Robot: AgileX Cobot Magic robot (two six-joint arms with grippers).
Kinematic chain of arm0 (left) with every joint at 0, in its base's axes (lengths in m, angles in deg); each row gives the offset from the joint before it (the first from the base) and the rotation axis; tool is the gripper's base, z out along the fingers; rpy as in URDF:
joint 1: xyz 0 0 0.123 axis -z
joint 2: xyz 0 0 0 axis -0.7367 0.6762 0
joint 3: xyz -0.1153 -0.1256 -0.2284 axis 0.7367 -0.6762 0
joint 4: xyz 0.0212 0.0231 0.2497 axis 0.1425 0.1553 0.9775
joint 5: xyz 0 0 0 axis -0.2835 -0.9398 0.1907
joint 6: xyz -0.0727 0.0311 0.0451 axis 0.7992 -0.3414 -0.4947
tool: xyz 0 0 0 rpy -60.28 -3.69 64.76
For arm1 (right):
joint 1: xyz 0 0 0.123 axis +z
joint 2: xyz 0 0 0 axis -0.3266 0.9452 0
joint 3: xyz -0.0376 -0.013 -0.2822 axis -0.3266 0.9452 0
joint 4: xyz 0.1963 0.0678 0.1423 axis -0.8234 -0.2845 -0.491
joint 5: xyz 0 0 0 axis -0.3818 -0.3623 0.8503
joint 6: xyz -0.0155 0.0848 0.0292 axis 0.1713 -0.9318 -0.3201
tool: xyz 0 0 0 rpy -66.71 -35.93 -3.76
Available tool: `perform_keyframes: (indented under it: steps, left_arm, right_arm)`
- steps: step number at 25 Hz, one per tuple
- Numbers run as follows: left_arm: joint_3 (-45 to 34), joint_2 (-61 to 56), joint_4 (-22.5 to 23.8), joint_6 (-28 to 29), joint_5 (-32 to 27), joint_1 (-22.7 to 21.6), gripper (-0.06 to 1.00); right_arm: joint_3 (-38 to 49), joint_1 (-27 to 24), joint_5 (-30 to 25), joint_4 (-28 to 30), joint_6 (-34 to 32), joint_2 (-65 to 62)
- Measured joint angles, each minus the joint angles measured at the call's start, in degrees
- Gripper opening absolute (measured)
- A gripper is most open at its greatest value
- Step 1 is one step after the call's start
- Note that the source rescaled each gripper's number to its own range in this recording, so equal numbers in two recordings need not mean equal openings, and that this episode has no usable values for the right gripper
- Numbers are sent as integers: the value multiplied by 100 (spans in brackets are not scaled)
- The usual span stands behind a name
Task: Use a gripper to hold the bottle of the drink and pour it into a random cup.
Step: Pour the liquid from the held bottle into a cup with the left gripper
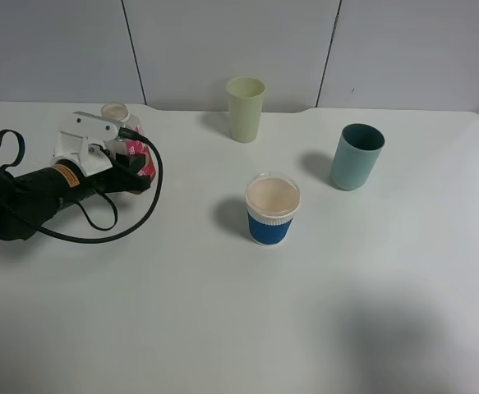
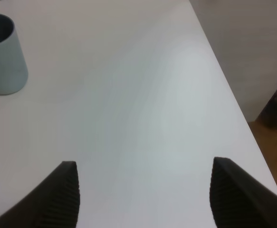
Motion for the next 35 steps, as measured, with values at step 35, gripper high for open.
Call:
perform_keyframes:
  steps: [35]
  left_arm:
    - [12, -3120, -4010, -4589, -3167, 1472, 5]
  right_arm:
    - [0, 0, 0, 0, 0, 0]
